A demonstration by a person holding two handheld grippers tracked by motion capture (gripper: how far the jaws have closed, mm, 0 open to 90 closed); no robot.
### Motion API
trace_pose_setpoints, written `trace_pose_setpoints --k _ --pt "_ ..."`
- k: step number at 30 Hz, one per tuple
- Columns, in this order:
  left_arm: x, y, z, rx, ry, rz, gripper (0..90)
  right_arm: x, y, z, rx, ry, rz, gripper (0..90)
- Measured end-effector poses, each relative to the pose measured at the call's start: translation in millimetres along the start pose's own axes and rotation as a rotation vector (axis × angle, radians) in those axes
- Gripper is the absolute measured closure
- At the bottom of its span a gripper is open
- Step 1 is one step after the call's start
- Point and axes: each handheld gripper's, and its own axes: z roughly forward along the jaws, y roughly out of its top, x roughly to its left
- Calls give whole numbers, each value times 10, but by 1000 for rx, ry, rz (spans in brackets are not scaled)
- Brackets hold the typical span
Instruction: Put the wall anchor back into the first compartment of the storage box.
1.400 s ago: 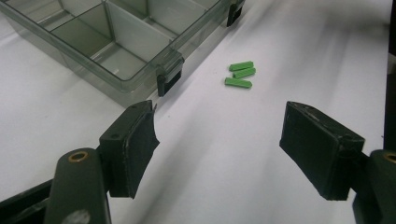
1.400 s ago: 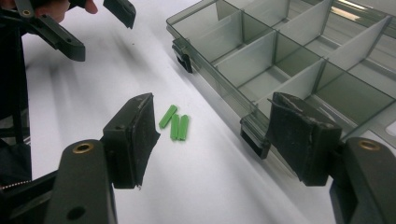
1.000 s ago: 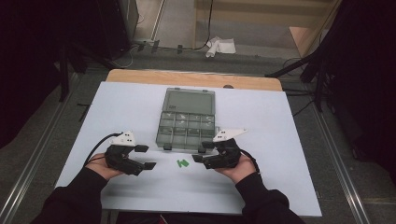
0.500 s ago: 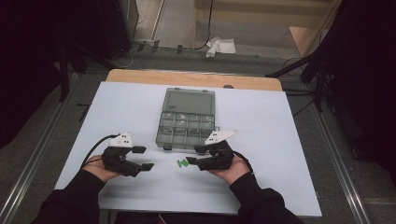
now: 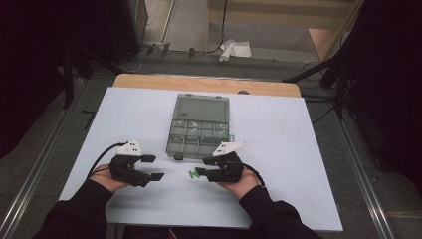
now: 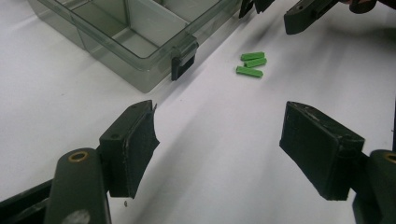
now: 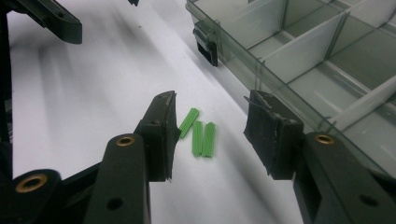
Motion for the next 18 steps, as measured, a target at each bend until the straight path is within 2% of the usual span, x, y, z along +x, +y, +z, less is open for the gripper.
trace_pose_setpoints --k 4,5,12,14,18 --pt "-1 -1 1 -1 1 1 256 6 -8 49 10 -10 -1 574" --pt "-3 -7 15 -22 -3 -2 256 11 -12 56 15 -12 4 580" --pt "-10 -8 20 -14 -5 4 256 24 -38 135 46 -53 -12 643" --pt "-9 -9 19 -14 -6 4 256 30 -40 149 54 -58 1 656" --pt "-10 -9 20 -15 -7 4 256 29 -48 173 59 -65 -3 683"
